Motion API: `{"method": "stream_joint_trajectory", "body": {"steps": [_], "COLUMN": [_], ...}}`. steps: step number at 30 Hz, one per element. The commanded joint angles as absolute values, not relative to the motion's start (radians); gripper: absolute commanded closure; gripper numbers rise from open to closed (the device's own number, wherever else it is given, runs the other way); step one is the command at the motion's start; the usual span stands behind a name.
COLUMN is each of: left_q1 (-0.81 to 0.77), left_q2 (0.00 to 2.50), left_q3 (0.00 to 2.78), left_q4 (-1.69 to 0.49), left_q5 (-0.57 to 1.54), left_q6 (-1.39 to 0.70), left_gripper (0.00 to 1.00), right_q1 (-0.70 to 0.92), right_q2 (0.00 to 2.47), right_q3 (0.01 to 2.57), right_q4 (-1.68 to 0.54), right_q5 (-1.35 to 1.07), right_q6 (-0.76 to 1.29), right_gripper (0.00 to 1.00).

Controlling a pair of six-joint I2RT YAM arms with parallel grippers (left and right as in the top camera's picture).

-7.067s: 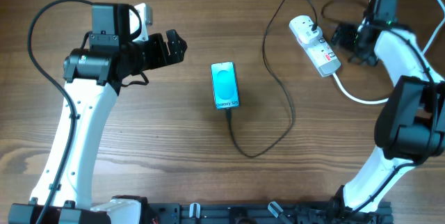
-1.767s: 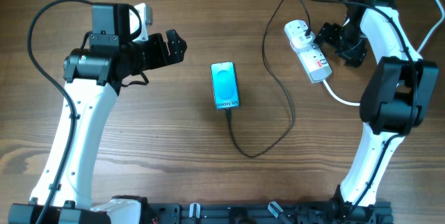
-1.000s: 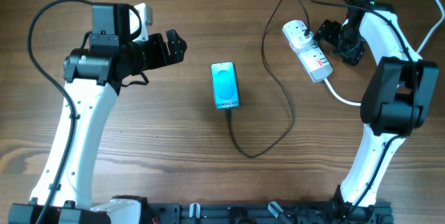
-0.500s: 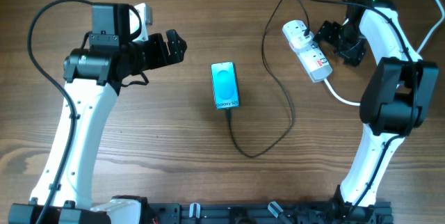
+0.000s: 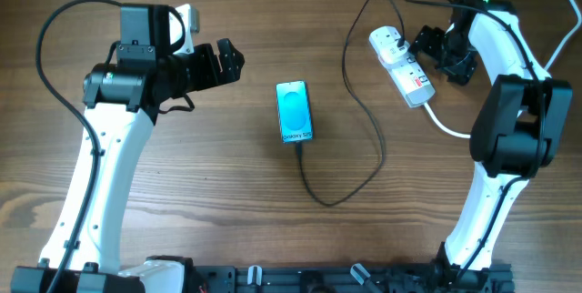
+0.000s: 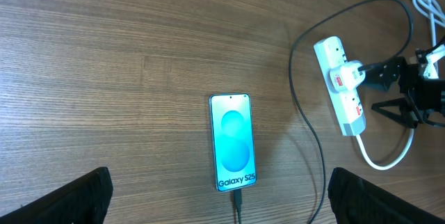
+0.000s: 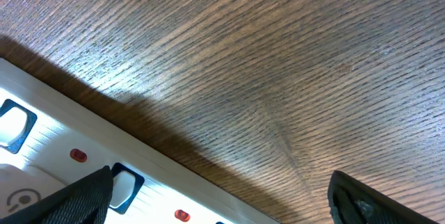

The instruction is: Plug charger to phone and switch on socket

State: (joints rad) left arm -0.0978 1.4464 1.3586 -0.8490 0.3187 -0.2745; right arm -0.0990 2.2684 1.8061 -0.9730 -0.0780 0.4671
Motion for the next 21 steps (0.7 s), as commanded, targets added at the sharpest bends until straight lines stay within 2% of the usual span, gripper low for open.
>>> {"method": "stream_joint_trajectory", "body": {"steps": [1, 21], "left_q1": [-0.101, -0.101], "left_q2": [1.447, 1.447], "left_q3": [1.356, 1.356], "left_q4": [-0.847, -0.847], "left_q5": [0.313, 0.313], "left_q6": [-0.262, -0.262], "left_gripper": [0.00, 0.00], "right_q1": [-0.091, -0.087], "right_q2": [2.285, 2.295], "right_q3": [1.791, 1.745], "right_q4": [-0.988, -1.002], "right_q5": [-0.121, -0.122], "right_q6": [0.448, 0.453], "right_gripper": [0.00, 0.00]}}
